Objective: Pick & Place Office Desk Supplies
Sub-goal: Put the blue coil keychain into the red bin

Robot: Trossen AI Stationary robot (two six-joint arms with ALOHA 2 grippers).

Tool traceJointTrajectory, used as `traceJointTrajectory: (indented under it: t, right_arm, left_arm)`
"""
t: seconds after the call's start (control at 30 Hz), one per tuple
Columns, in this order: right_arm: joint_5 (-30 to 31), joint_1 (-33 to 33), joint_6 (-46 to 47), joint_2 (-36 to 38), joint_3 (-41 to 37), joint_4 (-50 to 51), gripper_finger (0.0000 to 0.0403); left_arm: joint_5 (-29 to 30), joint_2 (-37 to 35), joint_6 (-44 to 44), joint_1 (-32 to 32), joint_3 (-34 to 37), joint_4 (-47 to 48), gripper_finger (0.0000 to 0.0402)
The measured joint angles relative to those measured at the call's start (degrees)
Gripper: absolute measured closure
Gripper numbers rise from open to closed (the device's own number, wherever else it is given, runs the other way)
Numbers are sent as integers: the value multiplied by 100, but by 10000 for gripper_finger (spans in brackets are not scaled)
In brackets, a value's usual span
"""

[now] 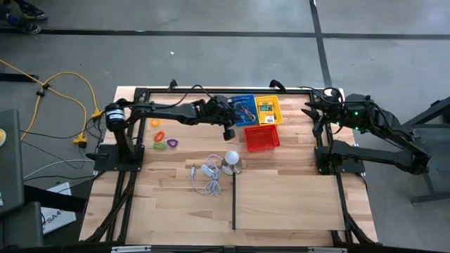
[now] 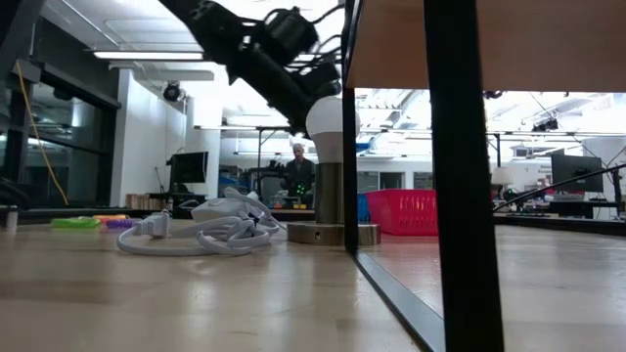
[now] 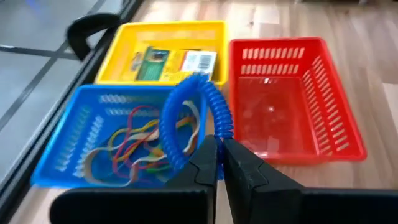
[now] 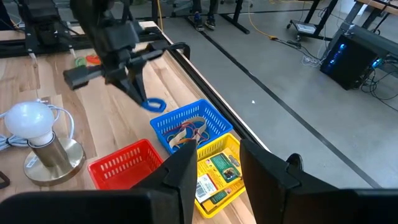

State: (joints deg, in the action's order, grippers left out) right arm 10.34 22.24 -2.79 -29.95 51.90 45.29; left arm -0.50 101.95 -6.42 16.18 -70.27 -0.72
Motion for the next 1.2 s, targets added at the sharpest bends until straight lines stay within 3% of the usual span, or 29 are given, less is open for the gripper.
traceJointTrajectory:
  t: [0.47,0.97,1.2]
  right_arm:
    - [1,0,0,0,2,0,293]
    - [1,0,0,0,2,0,293]
    - [1,0,0,0,2,0,293]
  left_arm:
    - [-113,958,-176,-547,-1038,1,396]
    - [-182,1040,-263,-653,-1044,-1,396]
    - [-413,1039,-741,-595,-1044,-180,396]
